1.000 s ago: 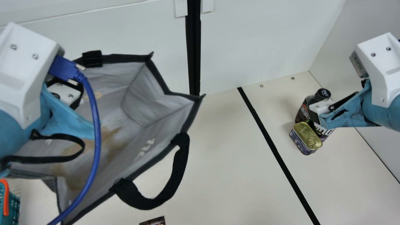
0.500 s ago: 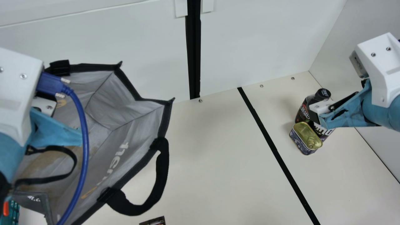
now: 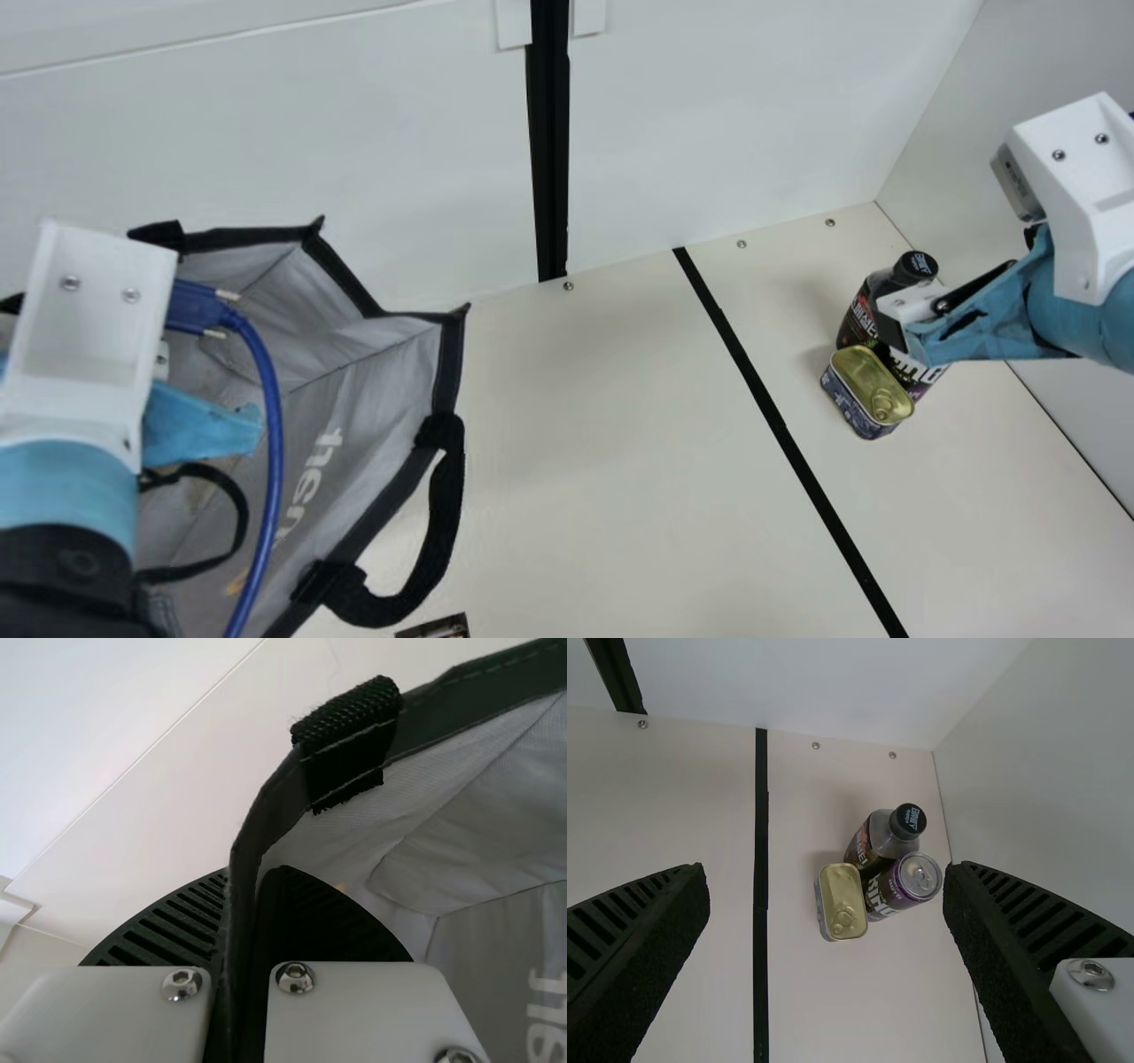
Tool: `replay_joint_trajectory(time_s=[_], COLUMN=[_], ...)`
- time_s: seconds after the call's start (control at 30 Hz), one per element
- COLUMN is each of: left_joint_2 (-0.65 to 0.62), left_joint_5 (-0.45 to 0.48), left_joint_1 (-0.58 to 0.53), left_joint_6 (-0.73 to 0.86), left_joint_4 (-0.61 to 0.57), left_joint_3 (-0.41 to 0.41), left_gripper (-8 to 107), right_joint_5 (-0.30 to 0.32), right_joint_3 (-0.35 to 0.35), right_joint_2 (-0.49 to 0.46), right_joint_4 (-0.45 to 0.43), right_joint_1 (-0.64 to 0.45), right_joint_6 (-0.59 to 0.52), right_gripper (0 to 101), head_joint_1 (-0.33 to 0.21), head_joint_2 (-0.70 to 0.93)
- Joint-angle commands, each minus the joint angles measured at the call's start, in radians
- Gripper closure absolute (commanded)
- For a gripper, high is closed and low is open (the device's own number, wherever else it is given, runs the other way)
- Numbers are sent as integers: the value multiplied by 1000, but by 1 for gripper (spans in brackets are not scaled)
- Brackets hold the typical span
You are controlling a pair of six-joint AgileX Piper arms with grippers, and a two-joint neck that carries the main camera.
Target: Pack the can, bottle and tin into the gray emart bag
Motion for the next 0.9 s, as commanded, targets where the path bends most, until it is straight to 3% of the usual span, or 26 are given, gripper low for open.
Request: replay_joint_trajectory(time_s=[0.0,0.37,0.87], left_joint_2=[-2,0,9], left_joint_5=[7,7,-30], left_joint_1=[-7,-19,2], left_joint_6=[-20,-91,-140], left_joint_4=[8,-4,-127], left_joint_3=[17,76,102], left_gripper=[89,89,89], right_joint_5=[0,0,0], right_joint_3=[0,0,0], right_joint_2=[0,0,0], right_joint_4=[0,0,0], right_joint_1=[0,0,0], right_joint_6=[0,0,0], right_gripper=[10,10,10], head_joint_1=[-23,-23,-23], head_joint_2=[-1,-1,-1])
